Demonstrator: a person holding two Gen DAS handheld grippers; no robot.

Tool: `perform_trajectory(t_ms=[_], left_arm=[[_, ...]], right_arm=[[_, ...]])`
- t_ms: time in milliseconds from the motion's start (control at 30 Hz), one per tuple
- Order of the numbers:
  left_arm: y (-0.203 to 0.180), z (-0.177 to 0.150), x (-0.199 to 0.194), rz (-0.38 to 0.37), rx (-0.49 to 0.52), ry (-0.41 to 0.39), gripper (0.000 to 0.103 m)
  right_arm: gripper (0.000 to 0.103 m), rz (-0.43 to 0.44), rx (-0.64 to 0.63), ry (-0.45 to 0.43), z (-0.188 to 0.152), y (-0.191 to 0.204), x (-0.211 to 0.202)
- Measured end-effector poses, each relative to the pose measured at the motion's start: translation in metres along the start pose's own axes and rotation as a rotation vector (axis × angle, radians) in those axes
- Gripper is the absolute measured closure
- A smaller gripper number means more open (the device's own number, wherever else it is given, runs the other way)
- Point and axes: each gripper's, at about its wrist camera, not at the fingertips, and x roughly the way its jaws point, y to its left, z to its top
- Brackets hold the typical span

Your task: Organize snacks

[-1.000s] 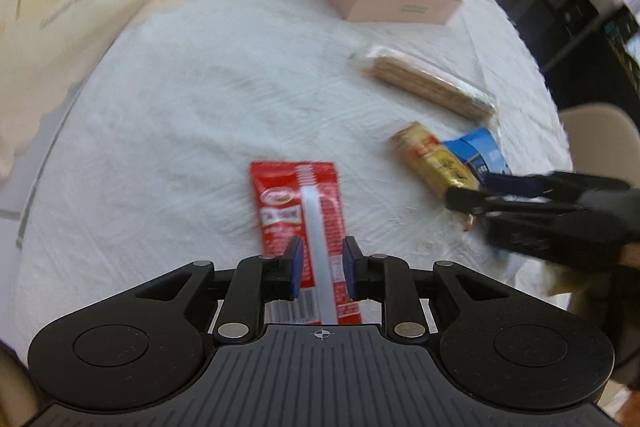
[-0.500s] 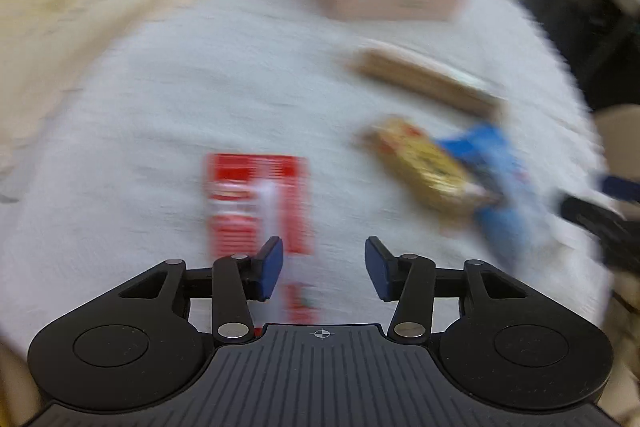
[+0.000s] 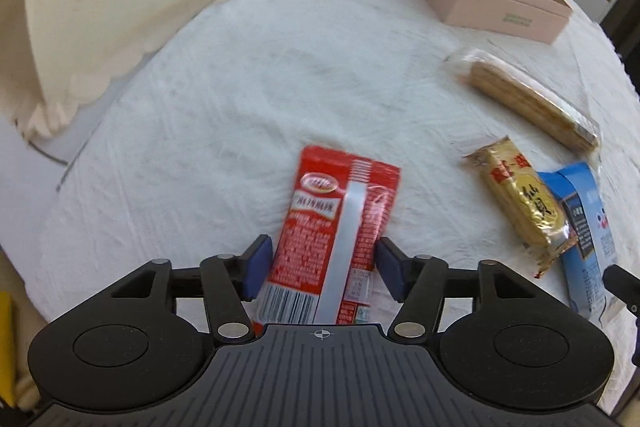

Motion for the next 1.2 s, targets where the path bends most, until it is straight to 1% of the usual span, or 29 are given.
perform_trajectory(t_ms=[67,100,133,200,233,267,300,400,433,467,500,533,600,667,767,800,867,900,933,1033,1100,1167,1200], left_arm=[[0.005,-0.001,0.0,0.008,0.017,0.001,0.037],[0.007,-0.001,0.001,-0.004,0.03,0.009,0.037],[0.007,-0.001,0.002,-0.024,0.052,0.016,0.033],[0.003,0.0,0.004,-0.042,0.113,0.035,0.026],[0.0,0.001,0.005,-0.056,0.149,0.043,0.021],[-0.002,0.001,0.006,-0.069,0.178,0.046,0.019],[-0.002,0.002,0.007,-0.081,0.212,0.043,0.019],[0.001,0.001,0.005,-0.114,0.281,0.035,0.027],[0.004,-0.001,0.004,-0.122,0.303,0.028,0.032],[0.006,-0.001,0.002,-0.122,0.323,0.02,0.042],[0.009,-0.001,0.001,-0.123,0.339,0.014,0.045],[0.013,0.0,0.0,-0.142,0.342,0.019,0.048],[0.021,0.004,-0.001,-0.192,0.313,0.041,0.05],[0.022,0.007,0.001,-0.222,0.298,0.053,0.051],[0.017,0.008,0.002,-0.235,0.308,0.053,0.051],[0.015,0.008,0.002,-0.237,0.301,0.058,0.051],[0.014,0.007,-0.001,-0.252,0.273,0.076,0.051],[0.013,0.006,-0.004,-0.259,0.266,0.08,0.052],[0.011,0.005,-0.007,-0.258,0.266,0.08,0.052],[0.008,0.003,-0.016,-0.243,0.264,0.079,0.052],[0.006,0.003,-0.021,-0.24,0.26,0.079,0.052],[0.005,0.005,-0.026,-0.232,0.262,0.074,0.052],[0.004,0.006,-0.029,-0.229,0.262,0.071,0.052]], right_arm=[[0.025,0.0,-0.003,0.007,0.008,0.002,0.002],[0.025,-0.004,0.005,0.008,0.011,0.001,0.002],[0.025,-0.01,0.027,0.006,0.014,-0.002,0.003],[0.025,-0.024,0.075,0.012,0.02,-0.009,0.003],[0.025,-0.03,0.095,0.019,0.023,-0.013,0.003],[0.025,-0.037,0.109,0.028,0.026,-0.016,0.002],[0.025,-0.049,0.117,0.035,0.03,-0.019,-0.001],[0.025,-0.096,0.122,0.037,0.035,-0.02,-0.013],[0.025,-0.108,0.132,0.043,0.036,-0.021,-0.015],[0.025,-0.119,0.155,0.051,0.037,-0.021,-0.017],[0.025,-0.128,0.181,0.06,0.036,-0.022,-0.017],[0.025,-0.14,0.215,0.071,0.036,-0.021,-0.017],[0.025,-0.144,0.273,0.088,0.032,-0.02,-0.015],[0.025,-0.101,0.304,0.112,0.027,-0.016,-0.01],[0.025,-0.066,0.281,0.124,0.023,-0.005,0.001],[0.026,-0.042,0.268,0.123,0.024,-0.001,0.006],[0.031,0.006,0.244,0.113,0.029,0.006,0.016],[0.036,0.025,0.234,0.106,0.033,0.009,0.021],[0.039,0.051,0.222,0.098,0.04,0.014,0.029],[0.04,0.122,0.176,0.081,0.057,0.025,0.048],[0.04,0.14,0.12,0.103,0.067,0.036,0.067],[0.045,0.15,0.086,0.151,0.072,0.044,0.086],[0.054,0.151,0.079,0.173,0.072,0.046,0.091]])
